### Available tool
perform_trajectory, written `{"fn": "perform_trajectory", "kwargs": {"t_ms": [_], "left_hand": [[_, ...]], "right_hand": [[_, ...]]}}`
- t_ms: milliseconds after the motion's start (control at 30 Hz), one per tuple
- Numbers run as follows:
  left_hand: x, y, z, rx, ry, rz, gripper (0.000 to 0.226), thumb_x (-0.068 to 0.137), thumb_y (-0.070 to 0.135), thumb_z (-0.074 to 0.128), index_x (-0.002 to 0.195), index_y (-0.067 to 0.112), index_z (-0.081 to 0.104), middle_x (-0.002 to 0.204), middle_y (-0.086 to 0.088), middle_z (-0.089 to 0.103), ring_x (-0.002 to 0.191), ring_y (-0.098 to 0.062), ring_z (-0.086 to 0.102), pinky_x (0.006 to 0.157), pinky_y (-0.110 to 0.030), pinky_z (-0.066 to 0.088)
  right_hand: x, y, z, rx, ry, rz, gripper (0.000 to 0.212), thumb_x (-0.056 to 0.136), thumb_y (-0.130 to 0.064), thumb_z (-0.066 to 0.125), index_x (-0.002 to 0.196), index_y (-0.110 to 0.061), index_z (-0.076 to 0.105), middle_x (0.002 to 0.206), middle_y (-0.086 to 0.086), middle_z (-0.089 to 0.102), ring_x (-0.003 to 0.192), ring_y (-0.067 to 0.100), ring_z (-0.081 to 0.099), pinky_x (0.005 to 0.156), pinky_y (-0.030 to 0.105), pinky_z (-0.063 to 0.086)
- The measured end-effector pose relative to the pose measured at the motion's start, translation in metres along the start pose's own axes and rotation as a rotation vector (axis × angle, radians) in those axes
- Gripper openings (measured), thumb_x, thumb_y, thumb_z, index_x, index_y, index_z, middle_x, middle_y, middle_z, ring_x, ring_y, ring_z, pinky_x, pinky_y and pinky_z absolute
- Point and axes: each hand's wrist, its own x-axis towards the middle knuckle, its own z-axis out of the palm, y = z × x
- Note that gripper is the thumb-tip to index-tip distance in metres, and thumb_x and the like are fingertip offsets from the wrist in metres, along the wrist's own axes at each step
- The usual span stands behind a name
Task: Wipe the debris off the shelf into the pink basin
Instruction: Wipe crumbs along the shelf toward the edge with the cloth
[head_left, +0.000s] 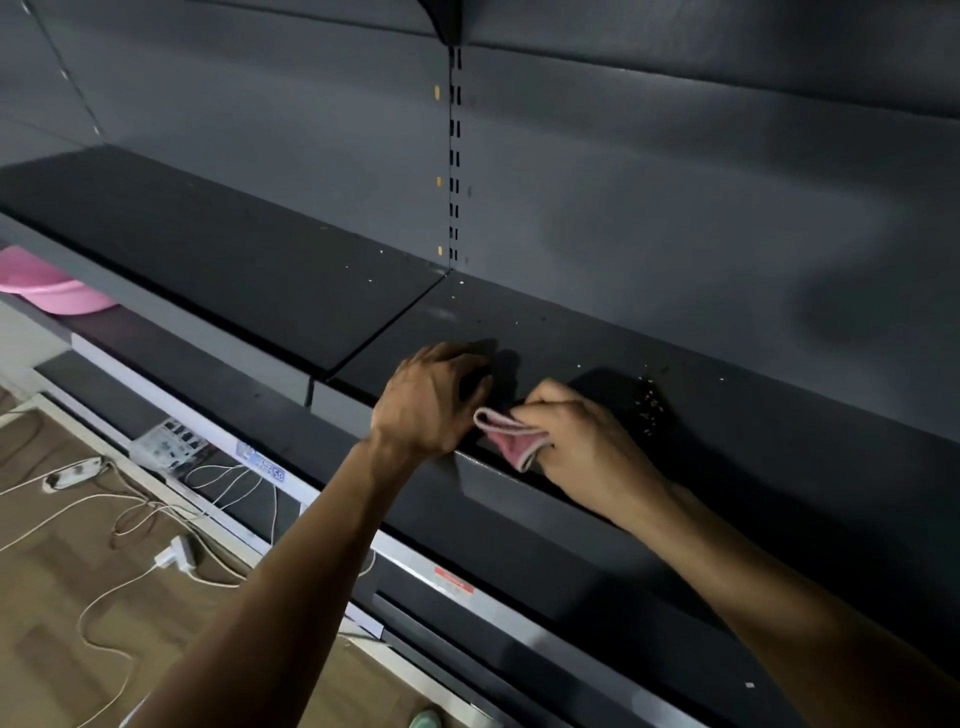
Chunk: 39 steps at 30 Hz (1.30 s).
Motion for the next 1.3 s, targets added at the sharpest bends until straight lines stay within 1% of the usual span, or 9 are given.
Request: {"fn": "perform_trajectory", "kwargs": {"t_ms": [167, 267, 467, 567, 767, 900, 1033, 1233, 1300], "left_hand": [[-0.004, -0.023, -0.007, 0.072, -0.01, 0.005, 0.046, 0.097, 0.054, 0.036, 0.131, 0.029, 0.054, 0.14, -0.003, 0.051, 0.124, -0.026, 0.051, 0.101, -0.046, 0.044], [-0.012, -0.037, -0.011, 0.055, 0.044, -0.051, 0.052, 0.097, 0.06, 0.026, 0.131, 0.033, 0.054, 0.14, 0.0, 0.051, 0.126, -0.024, 0.049, 0.104, -0.049, 0.041], [-0.014, -0.03, -0.007, 0.115, 0.082, -0.13, 0.052, 0.095, 0.061, 0.023, 0.134, 0.042, 0.049, 0.144, 0.009, 0.046, 0.132, -0.02, 0.042, 0.107, -0.043, 0.032], [-0.013, -0.032, -0.006, 0.128, 0.09, -0.135, 0.047, 0.096, 0.06, 0.026, 0.134, 0.044, 0.048, 0.144, 0.011, 0.046, 0.132, -0.019, 0.043, 0.105, -0.042, 0.033], [-0.015, -0.034, -0.007, 0.137, 0.074, -0.129, 0.043, 0.099, 0.058, 0.029, 0.136, 0.045, 0.046, 0.147, 0.014, 0.044, 0.133, -0.017, 0.042, 0.107, -0.04, 0.032], [-0.014, -0.033, -0.007, 0.105, 0.039, -0.1, 0.047, 0.099, 0.061, 0.027, 0.135, 0.041, 0.05, 0.147, 0.007, 0.044, 0.135, -0.021, 0.04, 0.109, -0.045, 0.03], [-0.007, -0.02, -0.005, 0.033, 0.001, -0.027, 0.055, 0.097, 0.063, 0.019, 0.136, 0.039, 0.049, 0.145, 0.001, 0.045, 0.135, -0.026, 0.04, 0.108, -0.05, 0.032], [0.002, -0.003, 0.004, 0.078, -0.025, -0.002, 0.059, 0.095, 0.066, 0.015, 0.135, 0.039, 0.048, 0.143, 0.001, 0.047, 0.132, -0.027, 0.042, 0.107, -0.048, 0.031], [0.001, -0.004, 0.006, 0.096, -0.007, -0.006, 0.058, 0.096, 0.065, 0.016, 0.135, 0.038, 0.049, 0.141, 0.001, 0.049, 0.13, -0.026, 0.044, 0.107, -0.047, 0.032]], "right_hand": [[-0.002, 0.031, -0.03, 0.071, 0.013, 0.092, 0.021, 0.088, -0.037, 0.067, 0.103, -0.023, 0.073, 0.09, -0.007, 0.059, 0.081, 0.006, 0.061, 0.074, 0.029, 0.051], [-0.028, 0.041, -0.062, 0.125, -0.088, 0.121, 0.055, 0.075, -0.054, 0.046, 0.094, -0.01, 0.072, 0.091, 0.004, 0.063, 0.085, 0.016, 0.064, 0.079, 0.041, 0.051], [-0.049, 0.032, -0.044, 0.181, -0.266, 0.009, 0.016, 0.089, -0.024, 0.07, 0.103, -0.027, 0.074, 0.09, -0.01, 0.058, 0.086, 0.007, 0.062, 0.074, 0.022, 0.048], [-0.034, 0.018, -0.016, 0.166, -0.207, -0.008, 0.039, 0.083, 0.001, 0.066, 0.112, -0.025, 0.071, 0.093, -0.017, 0.054, 0.087, 0.0, 0.06, 0.072, 0.008, 0.042], [0.01, 0.016, -0.012, 0.043, -0.051, -0.056, 0.013, 0.083, -0.01, 0.072, 0.086, -0.022, 0.067, 0.086, -0.008, 0.053, 0.076, 0.008, 0.057, 0.066, 0.027, 0.043], [-0.01, 0.035, -0.054, 0.114, 0.093, 0.044, 0.042, 0.088, -0.051, 0.056, 0.072, -0.013, 0.06, 0.074, 0.0, 0.053, 0.066, 0.011, 0.055, 0.06, 0.028, 0.042], [-0.058, 0.07, -0.078, -0.002, 0.186, 0.23, 0.018, 0.08, -0.023, 0.053, 0.081, -0.007, 0.062, 0.08, 0.002, 0.057, 0.075, 0.016, 0.058, 0.07, 0.046, 0.047], [-0.125, 0.072, -0.087, 0.185, -0.094, 0.128, 0.025, 0.089, -0.054, 0.058, 0.091, -0.031, 0.069, 0.089, -0.008, 0.062, 0.083, 0.011, 0.064, 0.071, 0.029, 0.05], [-0.128, 0.072, -0.075, 0.166, -0.162, 0.093, 0.008, 0.091, -0.031, 0.065, 0.095, -0.034, 0.071, 0.096, -0.007, 0.064, 0.091, 0.01, 0.064, 0.077, 0.03, 0.051]]}}
